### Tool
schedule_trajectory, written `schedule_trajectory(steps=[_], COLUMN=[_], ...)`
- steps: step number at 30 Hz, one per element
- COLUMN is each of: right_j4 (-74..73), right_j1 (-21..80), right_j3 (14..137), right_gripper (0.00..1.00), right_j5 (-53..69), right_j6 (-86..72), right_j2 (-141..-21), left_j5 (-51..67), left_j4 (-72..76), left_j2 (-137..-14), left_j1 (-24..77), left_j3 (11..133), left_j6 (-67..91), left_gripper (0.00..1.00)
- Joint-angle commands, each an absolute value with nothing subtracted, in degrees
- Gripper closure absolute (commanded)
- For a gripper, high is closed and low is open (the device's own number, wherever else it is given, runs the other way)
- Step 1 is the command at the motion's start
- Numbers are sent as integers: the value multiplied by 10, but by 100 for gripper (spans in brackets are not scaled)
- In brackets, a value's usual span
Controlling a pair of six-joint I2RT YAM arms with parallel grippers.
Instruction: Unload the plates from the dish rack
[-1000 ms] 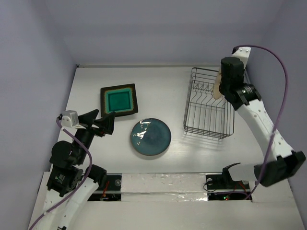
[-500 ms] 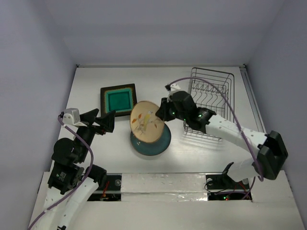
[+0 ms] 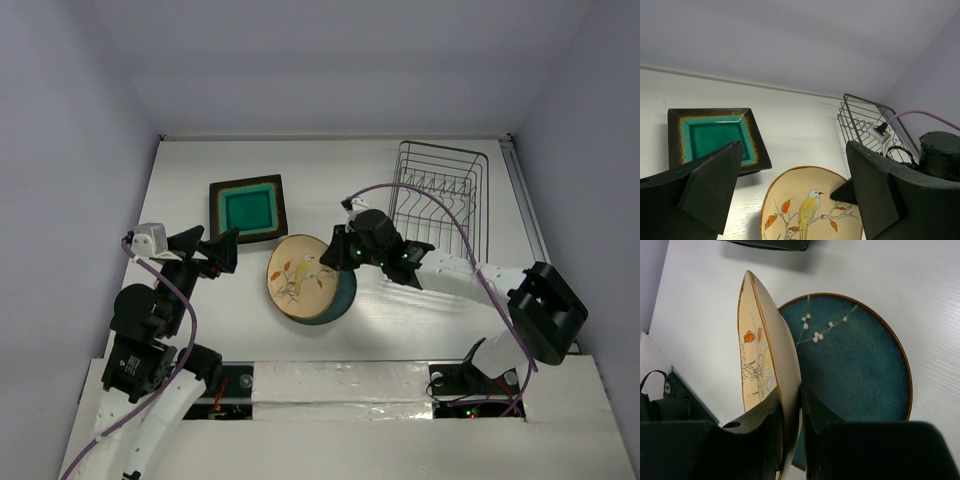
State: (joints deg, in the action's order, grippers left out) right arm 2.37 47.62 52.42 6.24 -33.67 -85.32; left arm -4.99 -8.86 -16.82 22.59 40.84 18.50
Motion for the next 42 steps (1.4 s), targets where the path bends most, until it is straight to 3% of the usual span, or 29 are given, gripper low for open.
schedule_trajectory(steps=[1, 2, 7, 11, 19, 26, 30, 31, 34, 35, 36, 40, 42], right_j4=[105, 92, 49, 19, -40, -97, -127, -128, -126, -125, -123, -88, -61], right_j1=[477, 477, 477, 477, 483, 509, 533, 533, 563, 569, 575, 575, 575], right_j3=[512, 509, 496, 501, 522, 557, 599, 606, 629, 634, 635, 609, 580], right_gripper=[92, 85, 69, 48, 18, 4, 1, 1, 39, 80, 100, 100, 95], right_j5=[65, 56, 3, -24, -74, -128, -162, -165, -189, -215, -232, -323, -387], right_j6=[-353, -352, -336, -323, -306, -297, -294, -291, -284, -280, -280, -258, -224], right_j2=[-840, -840, -839, -846, -867, -836, -799, -789, -744, -729, -689, -526, -450], left_j5=[-45, -45, -45, -42, -39, -36, -33, -30, -24, -24, -24, -35, -35], left_j4=[-61, -61, -61, -60, -60, -60, -57, -56, -55, -55, -55, -55, -44], left_j2=[-178, -178, -176, -174, -170, -170, -168, -168, -164, -163, -163, -166, -166], left_j1=[221, 221, 216, 210, 205, 200, 200, 194, 194, 194, 194, 194, 194], left_j3=[404, 404, 405, 405, 404, 404, 405, 404, 404, 404, 403, 403, 403], left_j6=[181, 181, 181, 180, 180, 180, 180, 179, 179, 181, 181, 184, 185], left_gripper=[19, 19, 19, 19, 19, 18, 18, 17, 15, 14, 14, 10, 9])
